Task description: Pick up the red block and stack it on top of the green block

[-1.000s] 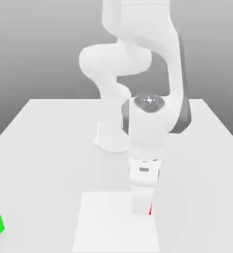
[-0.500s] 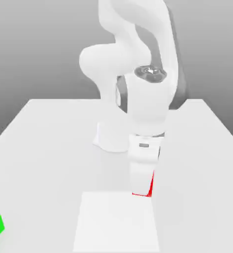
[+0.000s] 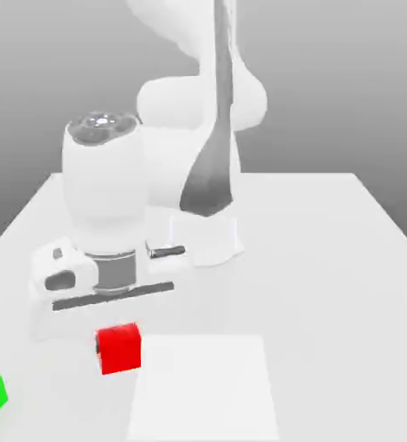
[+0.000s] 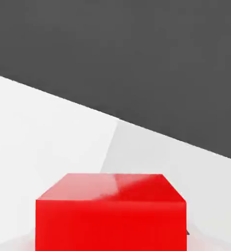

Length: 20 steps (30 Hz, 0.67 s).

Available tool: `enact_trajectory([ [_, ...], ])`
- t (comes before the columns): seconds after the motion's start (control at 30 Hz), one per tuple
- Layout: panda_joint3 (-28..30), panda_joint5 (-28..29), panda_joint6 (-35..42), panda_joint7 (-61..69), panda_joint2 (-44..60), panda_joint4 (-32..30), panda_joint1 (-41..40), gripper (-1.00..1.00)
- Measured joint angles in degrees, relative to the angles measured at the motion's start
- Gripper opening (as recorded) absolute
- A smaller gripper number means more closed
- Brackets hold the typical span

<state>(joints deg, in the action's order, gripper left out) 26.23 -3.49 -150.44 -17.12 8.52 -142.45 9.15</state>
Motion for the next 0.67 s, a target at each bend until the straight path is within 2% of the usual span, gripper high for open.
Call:
enact_trajectory([
  [0.4, 8.01, -13.42, 6.93, -18.83, 9.56, 12.88, -9.35, -1.00],
  [0.53, 3.70, -20.73, 2.27, -15.73, 17.06, 14.53, -13.73, -1.00],
  [0.57, 2.94, -21.74, 1.43, -15.07, 18.15, 14.68, -14.35, 1.00],
  [0.67, 2.94, -21.74, 1.43, -15.06, 18.15, 14.68, -14.35, 1.00],
])
